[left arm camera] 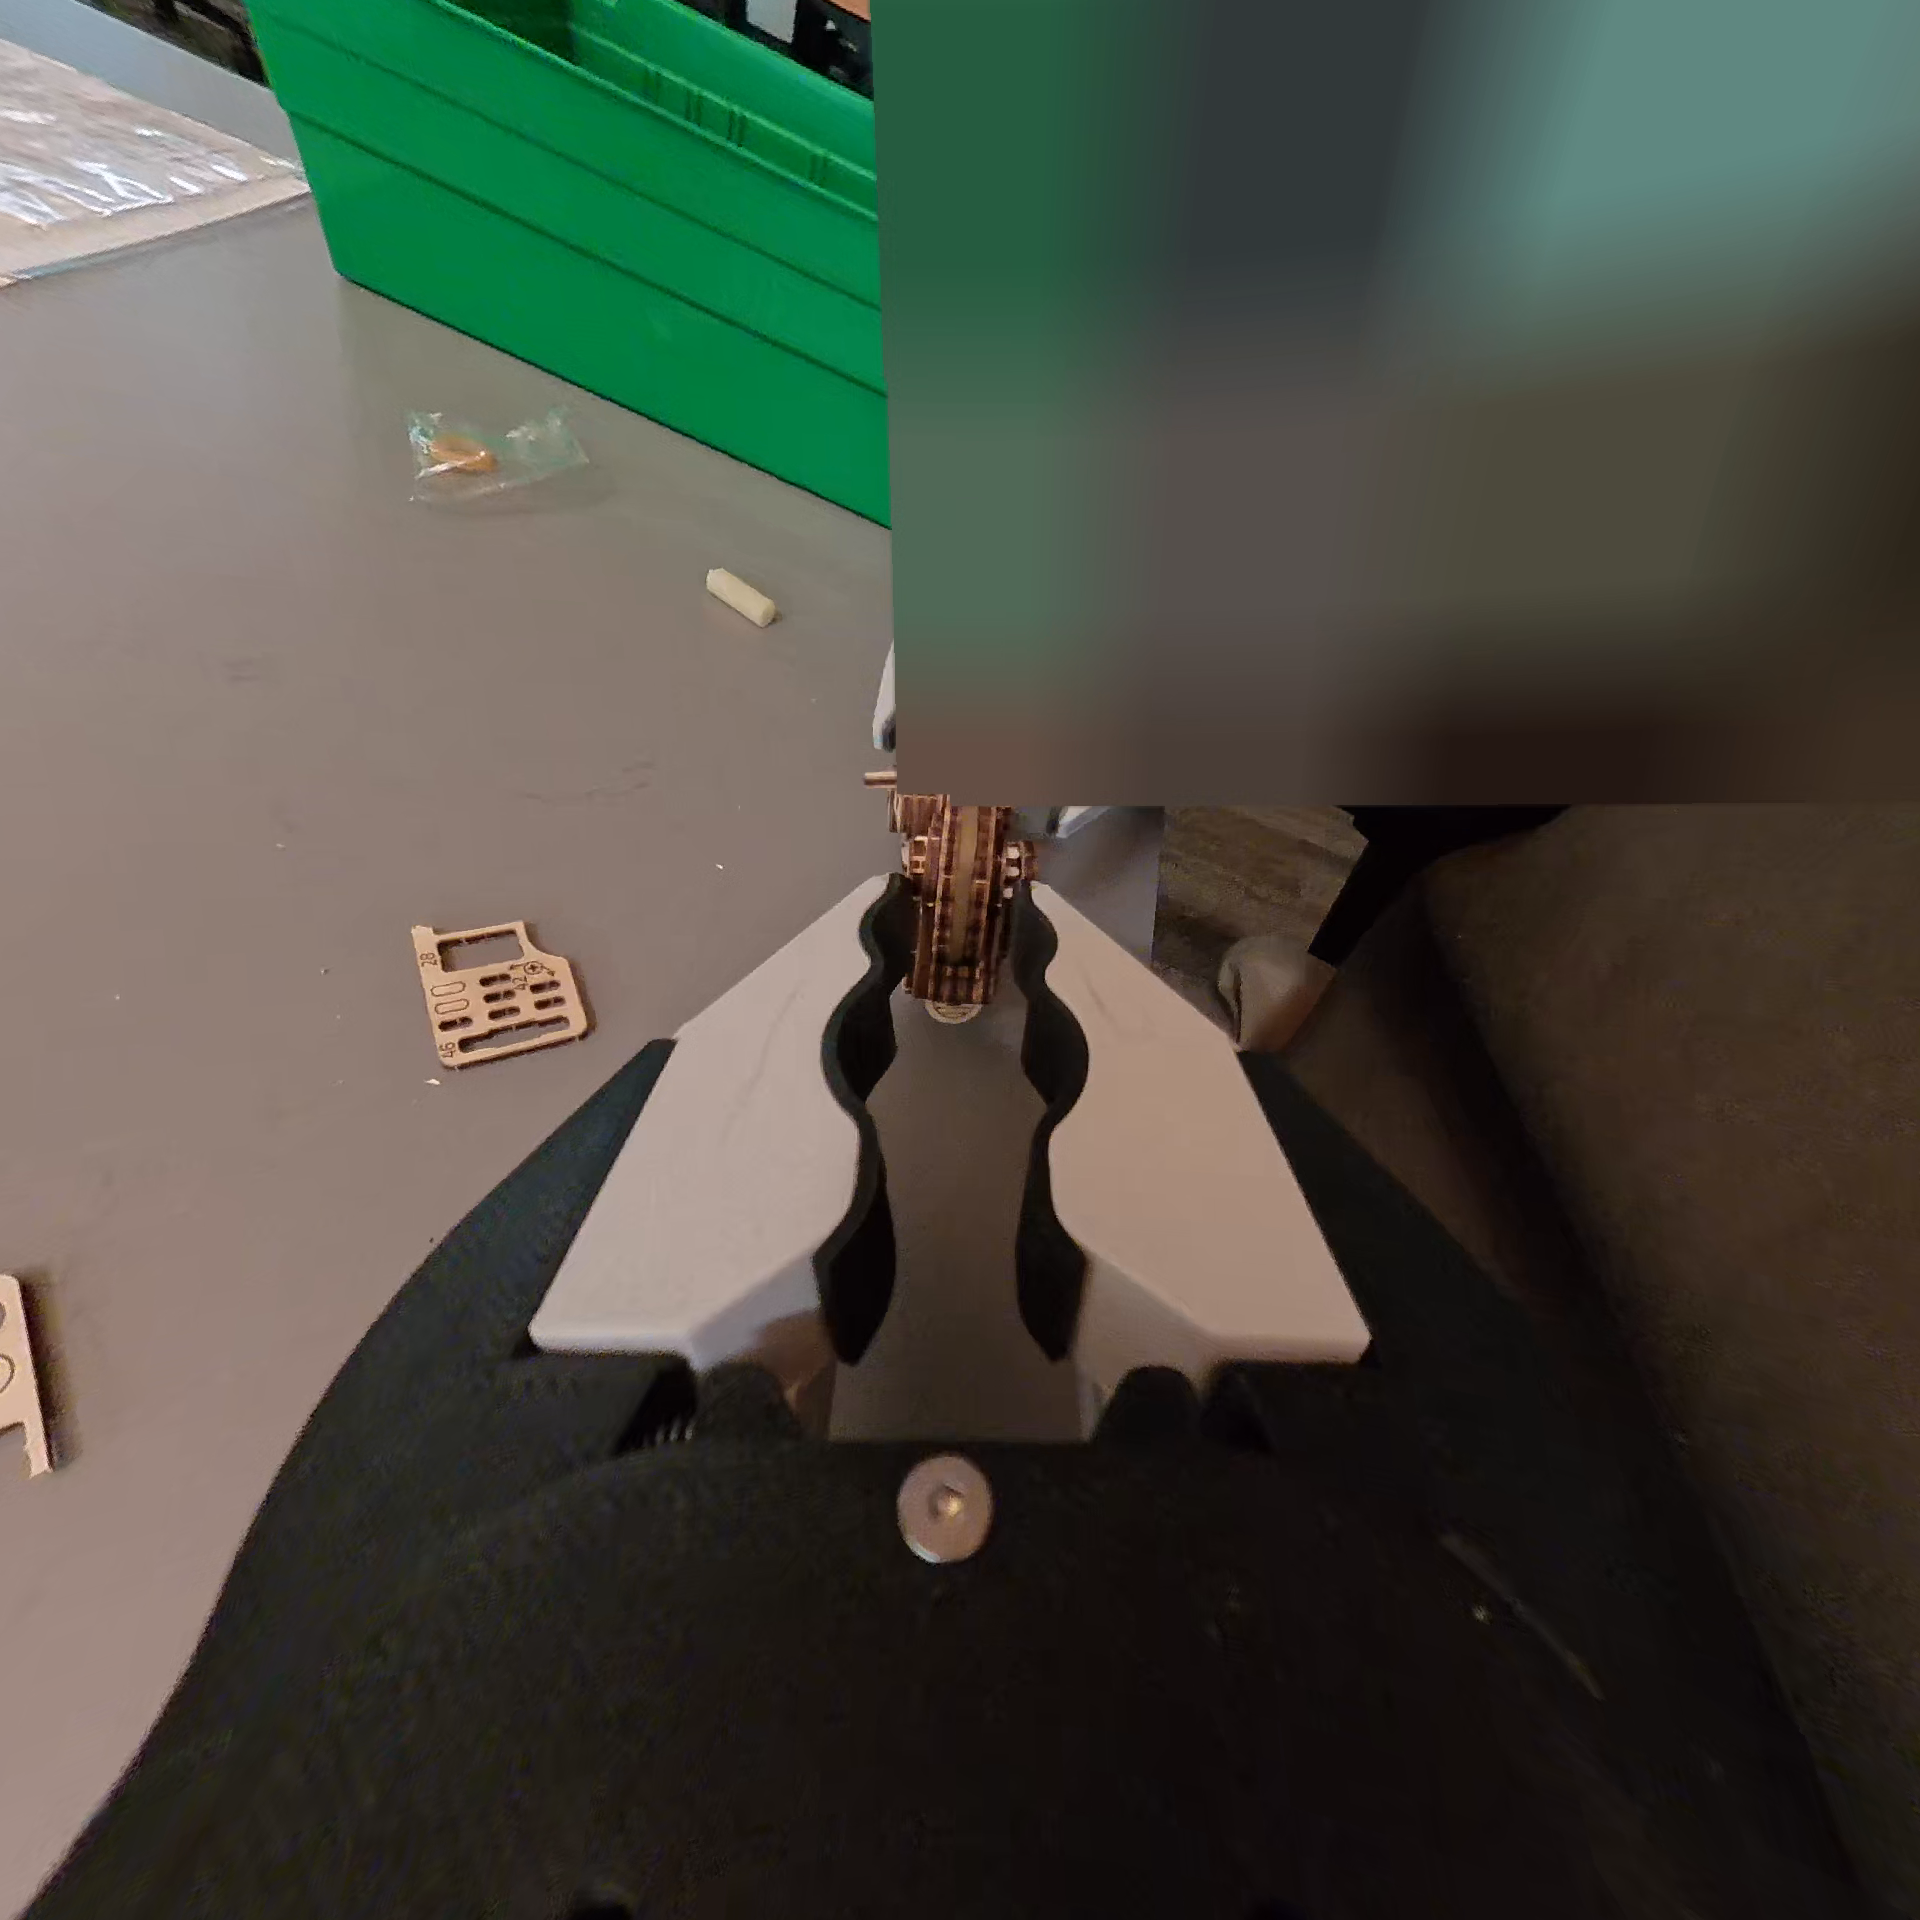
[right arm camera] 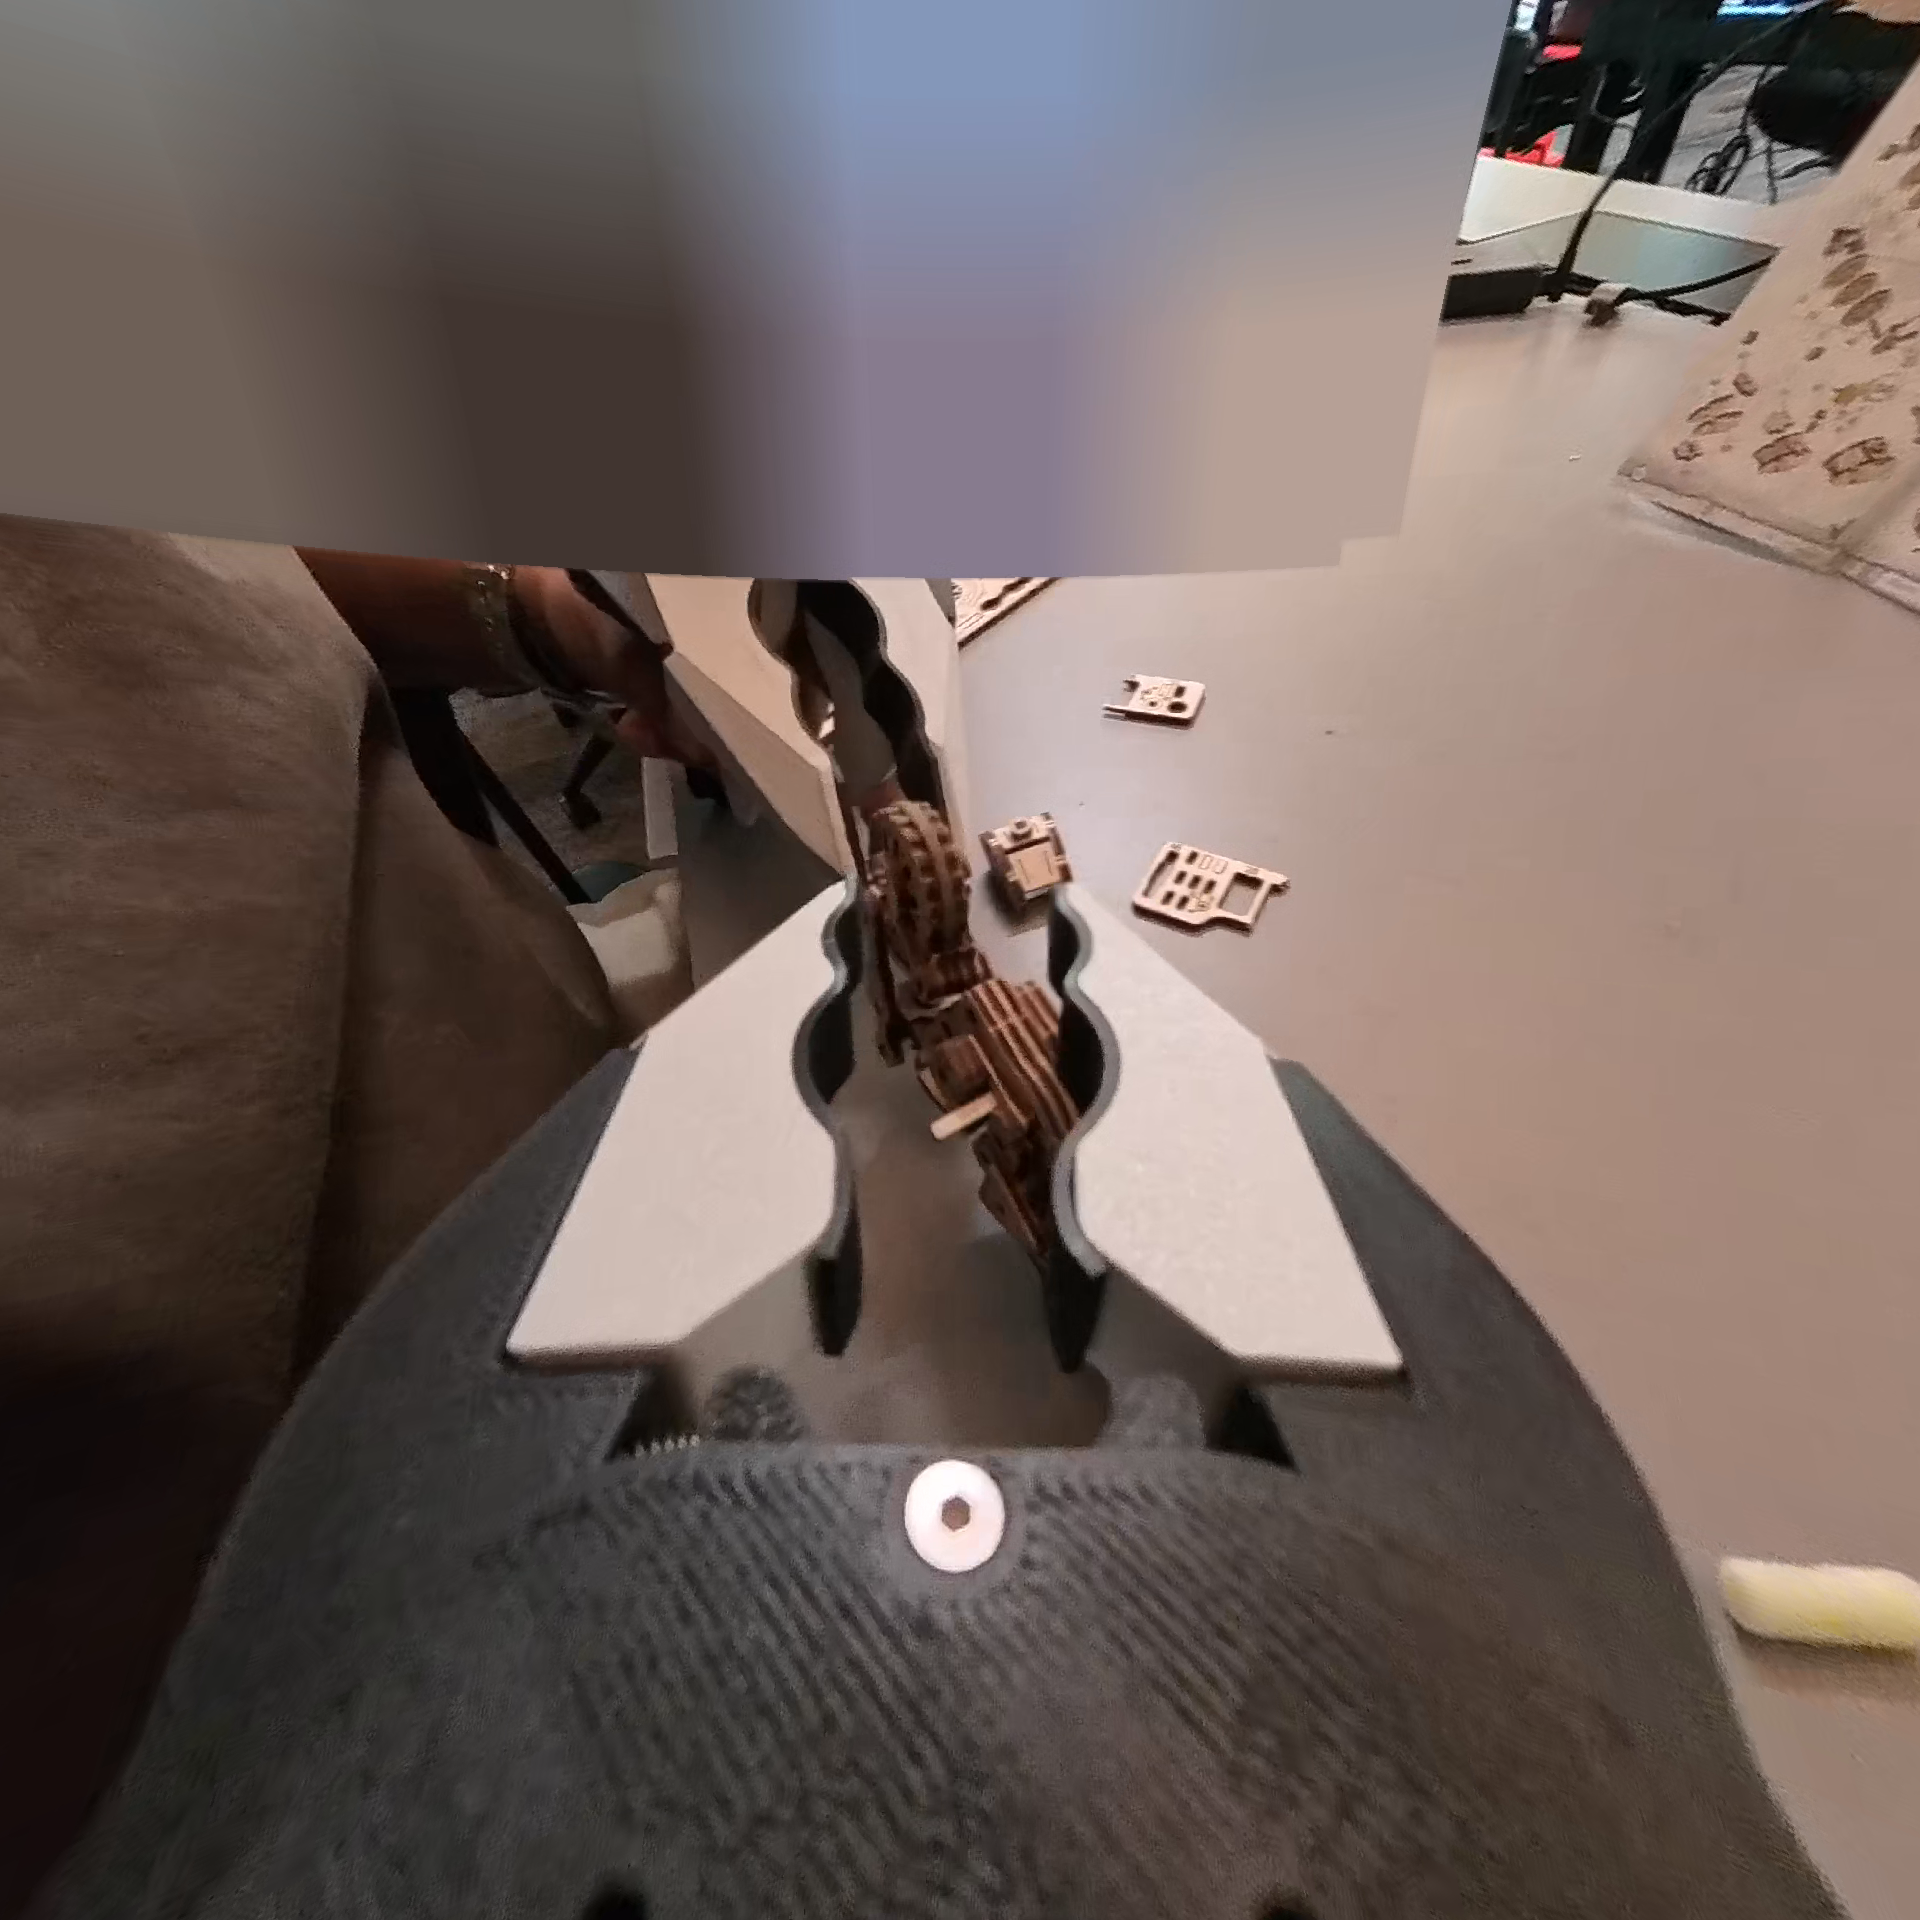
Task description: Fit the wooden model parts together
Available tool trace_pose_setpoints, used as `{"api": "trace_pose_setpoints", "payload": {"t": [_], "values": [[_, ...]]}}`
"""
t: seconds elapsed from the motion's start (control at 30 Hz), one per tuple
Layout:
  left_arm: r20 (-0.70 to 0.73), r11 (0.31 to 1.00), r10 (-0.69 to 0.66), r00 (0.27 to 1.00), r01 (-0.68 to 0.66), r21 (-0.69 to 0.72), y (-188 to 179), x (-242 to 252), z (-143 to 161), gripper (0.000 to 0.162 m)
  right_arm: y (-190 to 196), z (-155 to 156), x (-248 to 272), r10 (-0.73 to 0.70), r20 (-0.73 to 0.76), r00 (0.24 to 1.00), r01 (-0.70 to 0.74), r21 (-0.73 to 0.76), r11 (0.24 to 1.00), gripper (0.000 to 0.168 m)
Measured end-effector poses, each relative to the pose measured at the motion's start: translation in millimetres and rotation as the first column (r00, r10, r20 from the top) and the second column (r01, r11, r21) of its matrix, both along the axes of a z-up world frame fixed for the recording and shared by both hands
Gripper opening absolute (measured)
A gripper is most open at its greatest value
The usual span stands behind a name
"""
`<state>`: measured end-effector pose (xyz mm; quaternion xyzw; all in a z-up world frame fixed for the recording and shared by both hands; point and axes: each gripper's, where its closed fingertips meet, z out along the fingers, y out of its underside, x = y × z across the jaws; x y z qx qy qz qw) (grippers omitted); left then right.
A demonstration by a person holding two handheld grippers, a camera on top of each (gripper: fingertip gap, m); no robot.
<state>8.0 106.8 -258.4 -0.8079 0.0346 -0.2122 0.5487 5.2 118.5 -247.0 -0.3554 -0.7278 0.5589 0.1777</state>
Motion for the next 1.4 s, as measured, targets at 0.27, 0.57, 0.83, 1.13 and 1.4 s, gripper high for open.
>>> {"api": "trace_pose_setpoints", "payload": {"t": [0.27,0.57,0.83,1.13,1.4], "values": [[-0.009,1.0,0.01,1.0,-0.011,-0.02,1.2,-1.1,-3.1,0.017,0.8,3.5,1.7,0.01,-0.026,1.0,-0.01,0.006,1.0,0.034],[0.115,0.987,0.111,0.987,-0.096,-0.125,3.0,-17.8,-15.9,0.017,15.3,-0.1,-7.5,-0.079,-0.05,0.996,0.082,0.066,0.994,0.033],[0.267,0.973,0.185,0.946,-0.139,-0.182,2.5,-31.3,-22.3,0.017,0.8,-8.5,-6.7,-0.058,-0.089,0.994,0.074,0.192,0.979,0.029],[0.3,0.968,0.208,0.931,-0.151,-0.203,3.0,-35.5,-25.0,0.017,-12.8,-27.8,-14.7,-0.102,-0.068,0.992,0.119,0.328,0.937,0.015],[0.315,0.965,0.218,0.924,-0.157,-0.209,3.0,-37.4,-25.7,0.017,-5.5,-39.4,-22.7,-0.189,-0.041,0.981,0.19,0.388,0.902,0.007]]}}
